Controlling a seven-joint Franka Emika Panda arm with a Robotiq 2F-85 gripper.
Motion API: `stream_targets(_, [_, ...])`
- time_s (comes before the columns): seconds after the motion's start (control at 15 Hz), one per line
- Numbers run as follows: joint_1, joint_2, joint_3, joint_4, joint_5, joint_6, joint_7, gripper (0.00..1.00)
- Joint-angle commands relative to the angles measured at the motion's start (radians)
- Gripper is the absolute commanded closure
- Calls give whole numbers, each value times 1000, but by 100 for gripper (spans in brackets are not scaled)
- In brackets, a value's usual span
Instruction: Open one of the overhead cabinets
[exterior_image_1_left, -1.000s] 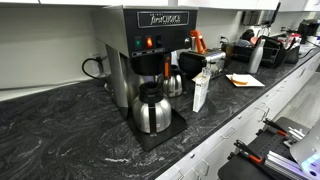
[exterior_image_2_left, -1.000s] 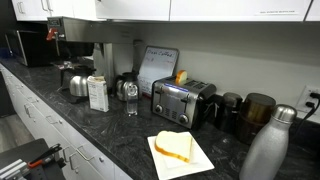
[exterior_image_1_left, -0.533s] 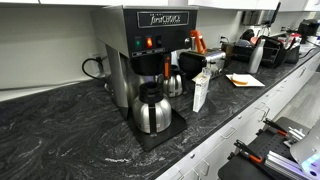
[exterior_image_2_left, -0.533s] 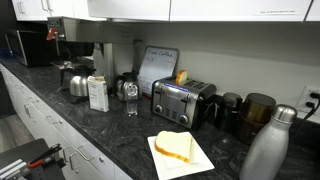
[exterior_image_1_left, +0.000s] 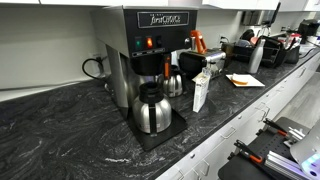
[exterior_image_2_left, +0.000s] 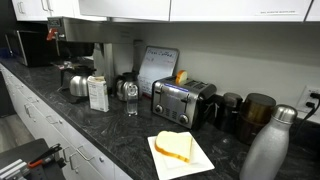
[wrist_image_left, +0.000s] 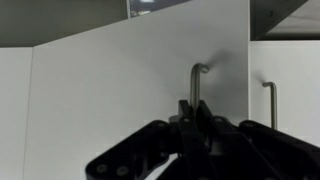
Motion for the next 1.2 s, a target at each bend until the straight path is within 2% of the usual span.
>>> stream_targets(0.0, [-16, -38, -7, 5, 5, -113, -16, 97])
stream_targets(0.67, [-49, -167, -8, 17, -18, -383, -2, 97])
stream_targets(1.0, [-74, -205, -14, 25, -22, -456, -1, 97])
stream_targets(1.07, [-81, -206, -14, 30, -22, -468, 1, 65])
stream_targets(1.13, [-88, -207, -13, 35, -24, -486, 3, 64])
